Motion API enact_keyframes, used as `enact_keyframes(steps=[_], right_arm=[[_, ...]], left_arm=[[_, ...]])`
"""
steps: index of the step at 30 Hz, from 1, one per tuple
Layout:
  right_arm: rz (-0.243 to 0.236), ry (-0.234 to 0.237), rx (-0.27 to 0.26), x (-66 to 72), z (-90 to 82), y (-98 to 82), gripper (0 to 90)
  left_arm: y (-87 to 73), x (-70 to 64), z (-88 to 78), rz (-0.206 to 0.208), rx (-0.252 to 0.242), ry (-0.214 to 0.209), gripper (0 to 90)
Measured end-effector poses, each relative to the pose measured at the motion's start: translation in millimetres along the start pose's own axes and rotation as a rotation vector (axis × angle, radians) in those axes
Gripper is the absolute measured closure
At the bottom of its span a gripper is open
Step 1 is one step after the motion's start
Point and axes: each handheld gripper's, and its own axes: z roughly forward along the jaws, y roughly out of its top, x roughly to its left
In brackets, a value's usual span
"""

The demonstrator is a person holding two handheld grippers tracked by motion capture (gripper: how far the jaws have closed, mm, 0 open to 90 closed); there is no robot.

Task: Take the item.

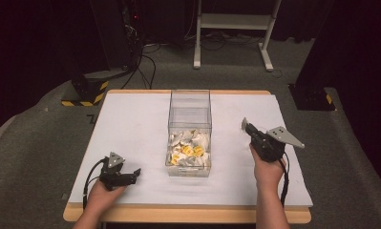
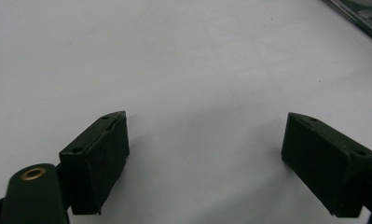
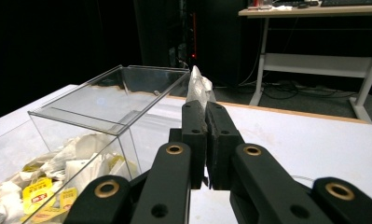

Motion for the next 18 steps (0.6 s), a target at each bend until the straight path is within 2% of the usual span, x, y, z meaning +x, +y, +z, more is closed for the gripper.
enact_keyframes(steps=[18], right_arm=[[0.021, -0.076, 0.007, -20.9, -5.7, -6.4, 87.7]], left_arm=[[0.0, 0.0, 0.0, 0.000, 0.000, 0.000, 15.4]])
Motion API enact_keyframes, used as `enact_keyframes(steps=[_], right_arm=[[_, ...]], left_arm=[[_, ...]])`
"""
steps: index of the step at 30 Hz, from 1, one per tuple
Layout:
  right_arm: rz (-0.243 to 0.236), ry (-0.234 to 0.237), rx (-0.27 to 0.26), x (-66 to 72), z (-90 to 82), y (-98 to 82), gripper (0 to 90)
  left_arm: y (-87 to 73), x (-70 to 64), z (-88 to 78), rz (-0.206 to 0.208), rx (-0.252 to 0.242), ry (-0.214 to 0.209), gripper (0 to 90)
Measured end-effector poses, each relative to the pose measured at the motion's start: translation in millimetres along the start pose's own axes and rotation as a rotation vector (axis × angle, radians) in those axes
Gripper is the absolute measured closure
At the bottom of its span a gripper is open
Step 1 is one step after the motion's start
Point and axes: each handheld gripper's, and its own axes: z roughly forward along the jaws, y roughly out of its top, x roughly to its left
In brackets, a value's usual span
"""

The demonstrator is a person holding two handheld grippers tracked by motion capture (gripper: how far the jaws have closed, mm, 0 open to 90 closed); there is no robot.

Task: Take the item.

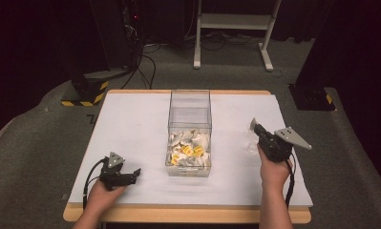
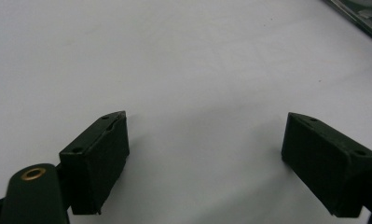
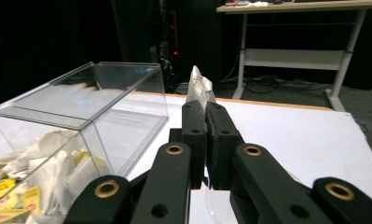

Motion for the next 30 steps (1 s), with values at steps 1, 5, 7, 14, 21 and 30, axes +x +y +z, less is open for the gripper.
enact_keyframes(steps=[1, 5, 7, 14, 21, 30], right_arm=[[0.000, 0.000, 0.000, 0.0, 0.0, 0.0, 87.7], [0.000, -0.024, 0.003, -4.5, -1.6, -1.0, 87.7], [0.005, -0.030, 0.001, -7.3, -2.6, -1.6, 87.7], [0.014, -0.063, -0.001, -15.3, -6.7, -2.7, 87.7], [0.009, -0.078, 0.001, -17.3, -7.8, -3.8, 87.7], [0.010, -0.091, 0.029, -19.9, -3.1, -10.7, 87.7]], left_arm=[[0.0, 0.0, 0.0, 0.000, 0.000, 0.000, 15.4], [0.0, 0.0, 0.0, 0.000, 0.000, 0.000, 15.4], [0.0, 0.0, 0.0, -0.001, 0.000, 0.000, 15.4], [0.0, 0.0, 0.0, 0.000, 0.000, 0.000, 15.4], [0.0, 0.1, 0.0, 0.001, 0.000, 0.000, 15.4], [0.0, 0.1, 0.0, 0.000, 0.000, 0.000, 15.4]])
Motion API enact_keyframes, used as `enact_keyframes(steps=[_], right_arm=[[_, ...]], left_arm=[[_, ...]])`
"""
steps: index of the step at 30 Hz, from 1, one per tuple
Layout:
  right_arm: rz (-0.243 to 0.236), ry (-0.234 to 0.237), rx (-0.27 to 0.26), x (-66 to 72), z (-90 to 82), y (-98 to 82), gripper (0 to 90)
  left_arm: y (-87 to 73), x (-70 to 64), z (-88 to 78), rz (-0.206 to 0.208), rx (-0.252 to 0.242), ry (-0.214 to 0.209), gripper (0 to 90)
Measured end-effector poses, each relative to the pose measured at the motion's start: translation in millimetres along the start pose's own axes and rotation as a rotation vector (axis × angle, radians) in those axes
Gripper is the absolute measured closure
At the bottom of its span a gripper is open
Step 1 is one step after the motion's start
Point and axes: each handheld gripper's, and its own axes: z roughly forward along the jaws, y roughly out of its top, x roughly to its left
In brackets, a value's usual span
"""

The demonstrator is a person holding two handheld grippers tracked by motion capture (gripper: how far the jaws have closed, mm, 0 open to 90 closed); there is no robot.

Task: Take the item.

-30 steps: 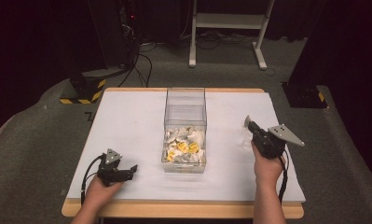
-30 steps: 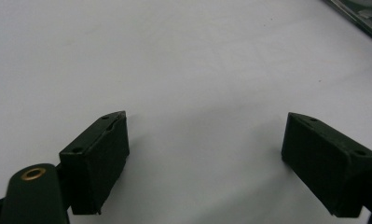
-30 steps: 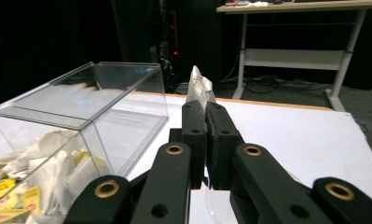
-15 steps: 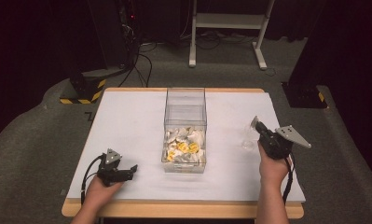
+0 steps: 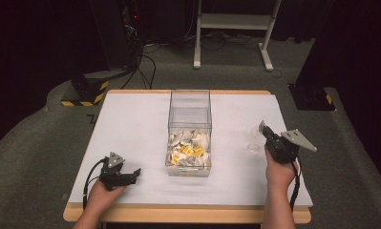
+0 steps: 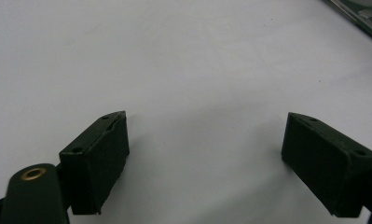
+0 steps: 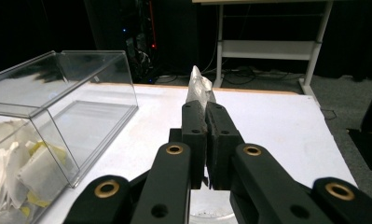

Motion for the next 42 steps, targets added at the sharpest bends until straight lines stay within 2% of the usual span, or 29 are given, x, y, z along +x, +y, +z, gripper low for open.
enact_keyframes(steps=[14, 25, 28, 30, 33, 42], right_arm=[[0.006, -0.013, 0.069, -4.3, 10.7, -13.0, 87.6], [-0.006, -0.019, 0.095, -3.2, 15.0, -16.4, 87.4], [-0.007, -0.024, 0.096, -2.8, 15.6, -16.8, 85.2], [-0.004, -0.038, 0.093, -2.3, 16.3, -16.9, 77.0], [0.002, -0.047, 0.089, -2.5, 16.2, -16.8, 72.8], [0.009, -0.047, 0.094, -2.2, 15.8, -15.9, 65.8]], left_arm=[[0.0, 0.0, 0.0, -0.001, 0.000, 0.000, 15.4], [0.0, 0.0, 0.0, -0.001, 0.000, 0.000, 15.4], [0.0, 0.0, 0.0, -0.001, 0.000, 0.000, 15.4], [0.0, 0.1, 0.0, 0.001, 0.001, 0.000, 15.4], [0.0, 0.1, -0.1, 0.001, 0.001, 0.000, 15.4], [0.0, 0.0, 0.0, -0.001, 0.000, 0.000, 15.4]])
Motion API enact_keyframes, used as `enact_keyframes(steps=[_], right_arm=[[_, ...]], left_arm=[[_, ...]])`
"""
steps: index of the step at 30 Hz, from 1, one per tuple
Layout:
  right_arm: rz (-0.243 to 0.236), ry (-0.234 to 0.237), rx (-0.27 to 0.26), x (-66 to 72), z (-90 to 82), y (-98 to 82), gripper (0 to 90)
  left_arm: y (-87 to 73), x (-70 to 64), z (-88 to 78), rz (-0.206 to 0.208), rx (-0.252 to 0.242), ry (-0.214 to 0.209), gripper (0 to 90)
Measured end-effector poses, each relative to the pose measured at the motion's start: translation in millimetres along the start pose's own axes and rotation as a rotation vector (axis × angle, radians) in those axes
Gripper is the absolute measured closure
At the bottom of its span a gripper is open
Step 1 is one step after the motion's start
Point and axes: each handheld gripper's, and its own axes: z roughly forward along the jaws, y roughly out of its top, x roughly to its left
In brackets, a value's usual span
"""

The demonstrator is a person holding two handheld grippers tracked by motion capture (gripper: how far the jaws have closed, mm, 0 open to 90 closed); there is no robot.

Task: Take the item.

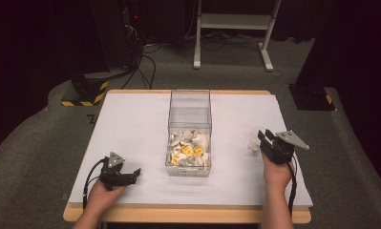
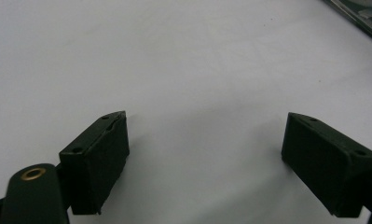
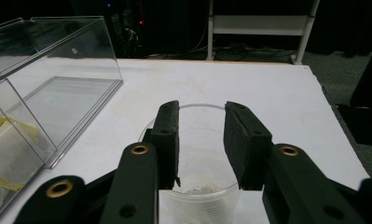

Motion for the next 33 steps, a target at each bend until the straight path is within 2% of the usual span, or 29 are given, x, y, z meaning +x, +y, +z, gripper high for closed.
enact_keyframes(steps=[6, 19, 33], right_arm=[[-0.004, 0.011, 0.005, 4.4, 1.2, 1.9, 59.8], [-0.036, 0.030, 0.018, 18.7, 5.8, 2.5, 53.9], [-0.126, 0.082, 0.053, 56.4, 14.2, 1.5, 47.4]], left_arm=[[0.0, 0.0, 0.0, 0.000, 0.000, 0.000, 15.4], [0.0, 0.0, 0.0, 0.000, 0.000, 0.000, 15.4], [0.0, 0.1, 0.0, 0.000, 0.000, 0.000, 15.4]])
